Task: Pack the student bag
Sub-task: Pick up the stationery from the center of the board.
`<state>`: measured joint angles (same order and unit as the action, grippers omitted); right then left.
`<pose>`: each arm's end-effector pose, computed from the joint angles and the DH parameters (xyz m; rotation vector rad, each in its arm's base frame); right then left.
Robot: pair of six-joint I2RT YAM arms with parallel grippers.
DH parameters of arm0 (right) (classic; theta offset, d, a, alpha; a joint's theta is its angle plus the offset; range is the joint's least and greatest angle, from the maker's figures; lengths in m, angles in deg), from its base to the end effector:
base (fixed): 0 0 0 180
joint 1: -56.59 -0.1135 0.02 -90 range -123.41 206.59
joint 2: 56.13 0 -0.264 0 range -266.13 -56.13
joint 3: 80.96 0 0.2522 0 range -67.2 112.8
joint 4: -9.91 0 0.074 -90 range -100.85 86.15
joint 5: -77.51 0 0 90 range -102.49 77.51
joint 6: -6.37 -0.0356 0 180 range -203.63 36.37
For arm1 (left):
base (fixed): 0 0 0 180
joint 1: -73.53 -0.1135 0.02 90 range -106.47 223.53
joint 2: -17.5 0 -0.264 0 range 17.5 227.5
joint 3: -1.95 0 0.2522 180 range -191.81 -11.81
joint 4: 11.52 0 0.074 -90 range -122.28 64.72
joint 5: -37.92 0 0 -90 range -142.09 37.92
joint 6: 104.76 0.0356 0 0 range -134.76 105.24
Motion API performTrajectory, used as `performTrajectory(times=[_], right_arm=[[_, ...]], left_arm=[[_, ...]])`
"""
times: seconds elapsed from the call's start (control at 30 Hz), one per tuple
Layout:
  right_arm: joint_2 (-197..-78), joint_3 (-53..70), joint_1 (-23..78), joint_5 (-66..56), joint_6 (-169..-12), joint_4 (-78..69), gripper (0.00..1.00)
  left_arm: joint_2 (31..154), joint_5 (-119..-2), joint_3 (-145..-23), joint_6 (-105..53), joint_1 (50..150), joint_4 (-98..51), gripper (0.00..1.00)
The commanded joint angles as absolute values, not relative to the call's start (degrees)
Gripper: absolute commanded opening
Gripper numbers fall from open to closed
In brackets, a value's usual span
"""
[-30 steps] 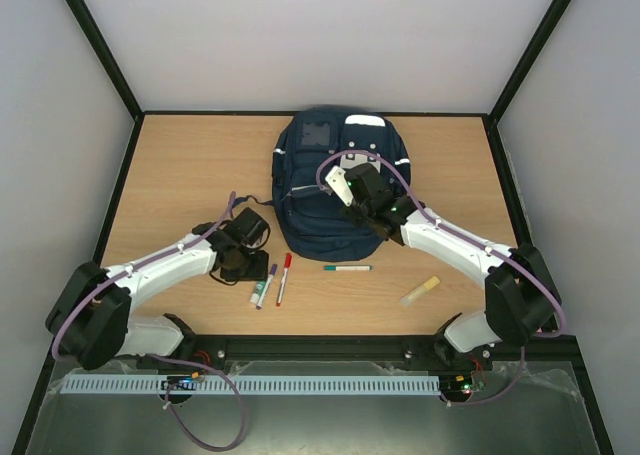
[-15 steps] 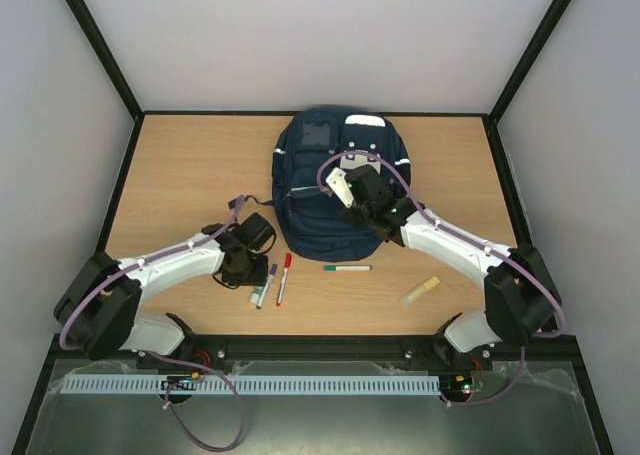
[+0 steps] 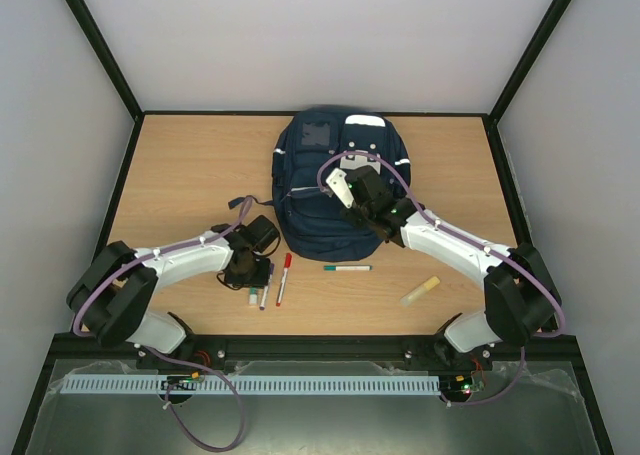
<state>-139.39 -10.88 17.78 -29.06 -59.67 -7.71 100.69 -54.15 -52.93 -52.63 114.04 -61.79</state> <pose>0.2615 0.1973 0.2628 -0.9364 1.8653 -0.1476 0.1759 -0.1520 0.1486 0.0746 3.0002 -0.2316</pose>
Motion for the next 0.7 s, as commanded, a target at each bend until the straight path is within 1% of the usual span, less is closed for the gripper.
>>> performTrajectory(times=[0.0,0.07,0.2,0.4,0.57,0.67], right_arm=[[-137.3,-11.8,18.0,-29.7,-60.9,-6.1,0.01],[-137.3,-12.0,18.0,-29.8,-61.0,-6.0,0.01],[-137.2,-12.1,18.0,-29.8,-61.1,-6.0,0.01],[-137.1,-12.2,18.1,-29.6,-61.3,-6.1,0.01],[-137.2,-11.9,18.1,-29.1,-61.7,-6.4,0.01],[-137.4,-10.7,18.1,-28.2,-62.2,-7.4,0.01]], left_arm=[[102.4,-53.7,-52.6,-52.8,114.3,-61.6,0.24],[102.7,-53.6,-52.5,-53.0,114.3,-61.4,0.23],[103.1,-53.6,-52.7,-53.2,114.3,-60.8,0.13],[100.2,-52.1,-55.9,-53.7,114.3,-64.2,0.03],[97.3,-50.4,-61.0,-53.9,114.3,-68.3,0.02],[96.3,-50.8,-64.2,-54.5,114.3,-67.6,0.02]])
